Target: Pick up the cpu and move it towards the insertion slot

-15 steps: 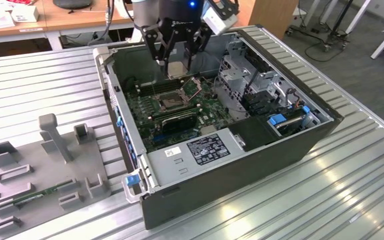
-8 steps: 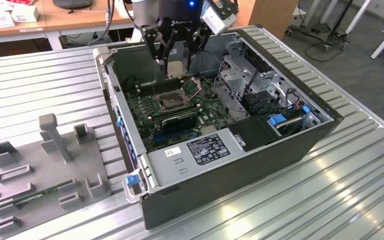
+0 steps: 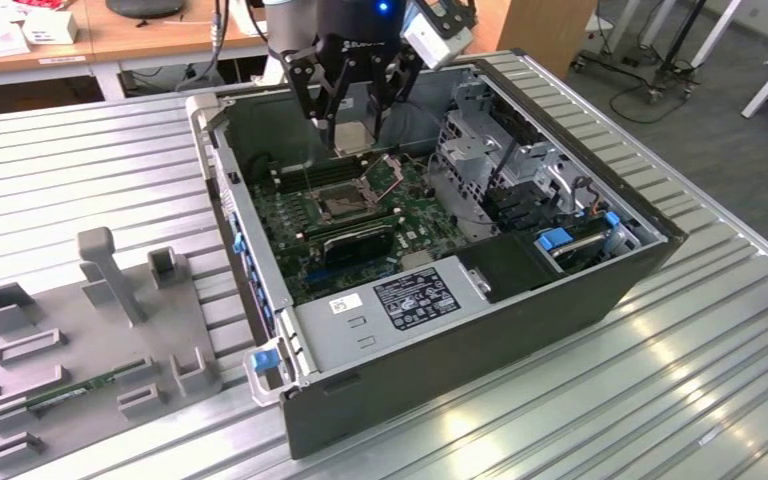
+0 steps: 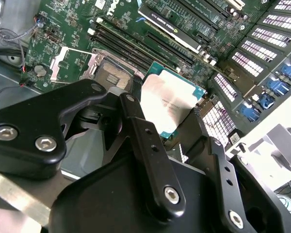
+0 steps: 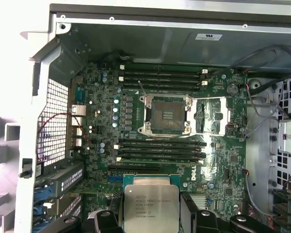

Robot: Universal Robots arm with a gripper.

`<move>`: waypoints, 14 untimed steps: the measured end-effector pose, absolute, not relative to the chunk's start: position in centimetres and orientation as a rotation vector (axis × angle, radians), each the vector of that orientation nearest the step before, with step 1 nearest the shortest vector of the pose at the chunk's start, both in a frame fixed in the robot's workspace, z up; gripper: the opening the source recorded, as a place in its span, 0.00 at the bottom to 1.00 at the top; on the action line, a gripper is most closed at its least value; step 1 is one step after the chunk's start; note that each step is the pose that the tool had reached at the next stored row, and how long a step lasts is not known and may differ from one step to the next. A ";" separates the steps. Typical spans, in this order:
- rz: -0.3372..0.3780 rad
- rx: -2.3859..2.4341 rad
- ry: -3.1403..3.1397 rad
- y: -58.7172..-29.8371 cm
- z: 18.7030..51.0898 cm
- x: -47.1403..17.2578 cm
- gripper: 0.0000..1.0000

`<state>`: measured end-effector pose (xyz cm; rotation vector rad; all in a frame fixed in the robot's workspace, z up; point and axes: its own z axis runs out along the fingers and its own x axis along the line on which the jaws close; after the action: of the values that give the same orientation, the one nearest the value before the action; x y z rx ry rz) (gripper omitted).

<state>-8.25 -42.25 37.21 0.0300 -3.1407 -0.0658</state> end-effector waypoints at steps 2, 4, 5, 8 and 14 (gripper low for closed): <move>-0.066 0.030 -3.141 -42.2 37.2 -8.3 0.55; -0.066 0.030 -3.141 -42.0 37.2 -8.3 0.55; -0.066 0.030 -3.141 -41.9 37.2 -8.3 0.55; -0.067 0.030 -3.141 -41.5 37.1 -8.3 0.55; -0.067 0.030 -3.141 -40.1 36.8 -8.3 0.55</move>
<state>-8.26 -40.10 36.84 0.0300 -3.1407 -0.0666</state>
